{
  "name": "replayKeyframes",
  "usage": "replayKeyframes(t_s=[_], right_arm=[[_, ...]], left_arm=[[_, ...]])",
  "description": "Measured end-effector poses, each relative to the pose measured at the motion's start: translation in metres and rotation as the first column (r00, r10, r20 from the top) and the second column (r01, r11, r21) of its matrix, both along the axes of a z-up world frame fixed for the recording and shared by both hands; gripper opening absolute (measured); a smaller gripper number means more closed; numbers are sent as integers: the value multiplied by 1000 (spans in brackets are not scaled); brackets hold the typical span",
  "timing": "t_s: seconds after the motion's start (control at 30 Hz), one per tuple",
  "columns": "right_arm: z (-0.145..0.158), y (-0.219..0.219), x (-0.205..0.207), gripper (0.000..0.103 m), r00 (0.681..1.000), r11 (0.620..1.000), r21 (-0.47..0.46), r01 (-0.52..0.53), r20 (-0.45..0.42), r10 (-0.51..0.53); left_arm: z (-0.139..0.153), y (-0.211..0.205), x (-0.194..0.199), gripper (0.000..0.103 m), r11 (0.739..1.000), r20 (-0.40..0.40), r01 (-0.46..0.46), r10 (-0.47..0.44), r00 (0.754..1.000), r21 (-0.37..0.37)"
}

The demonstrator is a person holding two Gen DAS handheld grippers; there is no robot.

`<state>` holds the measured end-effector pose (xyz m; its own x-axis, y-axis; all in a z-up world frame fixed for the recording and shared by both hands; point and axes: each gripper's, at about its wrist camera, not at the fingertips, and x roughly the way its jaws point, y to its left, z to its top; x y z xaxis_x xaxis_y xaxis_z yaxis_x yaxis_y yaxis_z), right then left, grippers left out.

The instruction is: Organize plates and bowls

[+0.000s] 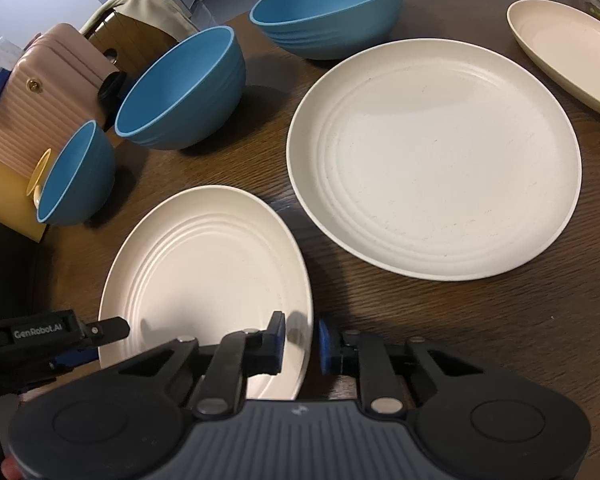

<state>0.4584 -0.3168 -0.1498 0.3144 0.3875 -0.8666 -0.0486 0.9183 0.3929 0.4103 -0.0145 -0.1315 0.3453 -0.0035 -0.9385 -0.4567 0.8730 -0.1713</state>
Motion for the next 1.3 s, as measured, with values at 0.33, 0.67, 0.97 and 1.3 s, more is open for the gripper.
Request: replayKeyframes(t_s=[0.33,0.67,0.97,1.3], right_arm=[[-3,-4,0,8,1000,1000,25,13,-6,-13],[-7,-8,-2,6,999,996,74,52,-7,-52],[-7,-6,-7,6,997,994,75,78,10,-79],[1,-8,-21,5,990,989,85,120,67,-126]], left_arm=[[-4,3,5,18,1000,-1,-4,4,1000,-7],[-6,7,7,16,1000,-1,15,-15,1000,-1],[-7,9,9,15,998,5,62,-62,998,8],[3,0,8,16,986,20,154,-155,988,63]])
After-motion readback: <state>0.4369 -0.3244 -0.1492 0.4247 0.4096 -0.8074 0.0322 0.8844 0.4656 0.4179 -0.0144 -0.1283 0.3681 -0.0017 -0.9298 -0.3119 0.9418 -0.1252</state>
